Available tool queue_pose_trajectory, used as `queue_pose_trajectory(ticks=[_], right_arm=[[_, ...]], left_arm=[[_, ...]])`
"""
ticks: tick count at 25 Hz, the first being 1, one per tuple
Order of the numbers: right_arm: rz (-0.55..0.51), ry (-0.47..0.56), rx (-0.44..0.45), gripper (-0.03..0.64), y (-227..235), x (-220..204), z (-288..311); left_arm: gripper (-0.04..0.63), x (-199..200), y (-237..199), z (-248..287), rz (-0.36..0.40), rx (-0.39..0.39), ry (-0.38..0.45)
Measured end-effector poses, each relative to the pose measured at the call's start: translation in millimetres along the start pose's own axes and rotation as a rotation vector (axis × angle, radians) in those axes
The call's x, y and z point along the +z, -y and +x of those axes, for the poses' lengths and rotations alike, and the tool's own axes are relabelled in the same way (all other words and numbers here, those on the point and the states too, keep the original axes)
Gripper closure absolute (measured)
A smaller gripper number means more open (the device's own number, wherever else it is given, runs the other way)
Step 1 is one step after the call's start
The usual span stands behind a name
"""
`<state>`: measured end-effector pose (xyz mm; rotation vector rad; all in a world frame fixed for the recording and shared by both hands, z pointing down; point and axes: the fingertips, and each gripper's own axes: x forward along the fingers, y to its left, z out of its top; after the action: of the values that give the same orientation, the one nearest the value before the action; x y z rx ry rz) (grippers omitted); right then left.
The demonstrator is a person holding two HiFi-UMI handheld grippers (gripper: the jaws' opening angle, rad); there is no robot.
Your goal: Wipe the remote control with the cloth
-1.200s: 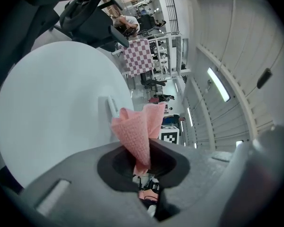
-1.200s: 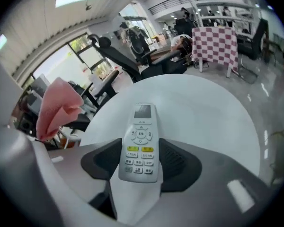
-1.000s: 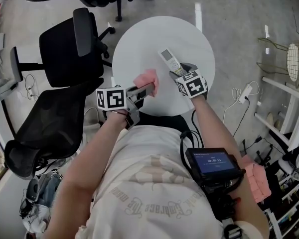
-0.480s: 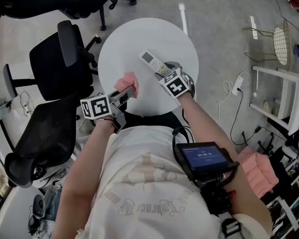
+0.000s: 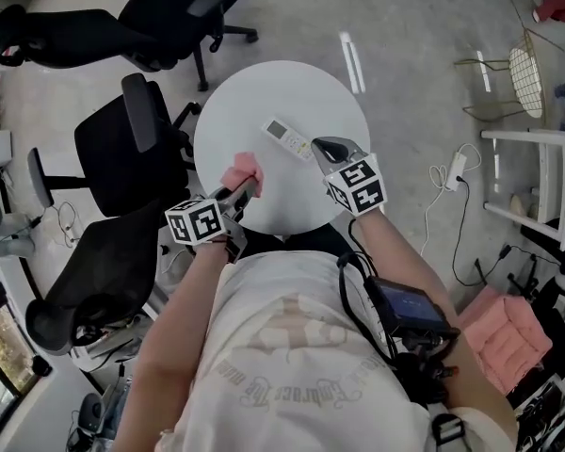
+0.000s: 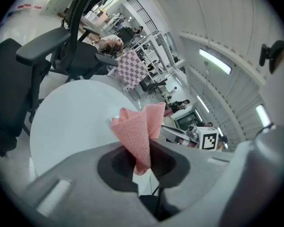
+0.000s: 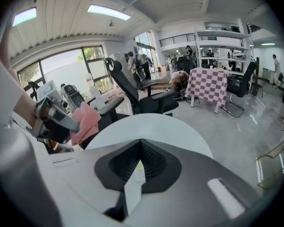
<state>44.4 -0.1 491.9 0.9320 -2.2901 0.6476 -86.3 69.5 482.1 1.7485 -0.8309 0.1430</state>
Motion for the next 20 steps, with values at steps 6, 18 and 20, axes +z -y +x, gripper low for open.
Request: queue_pose_trajectory(ticks=[6, 18, 20], right_arm=[[0.084, 0.178, 0.002, 0.611, -16.4, 24.5, -44.5], [0.217, 0.342, -0.122, 0.611, -53.9, 30.7, -108.9], [0.225, 0.357, -0.138, 0.611, -59.0, 28.6, -120.2]], left_arm=[[0.552, 18.8, 19.6, -9.3, 0.169, 0.027, 0.039], [0.552, 35.4, 65.0, -45.1, 0.47, -0.071, 0.055], [0.552, 29.8, 72.9, -48.1, 0.493, -0.09, 0.047]])
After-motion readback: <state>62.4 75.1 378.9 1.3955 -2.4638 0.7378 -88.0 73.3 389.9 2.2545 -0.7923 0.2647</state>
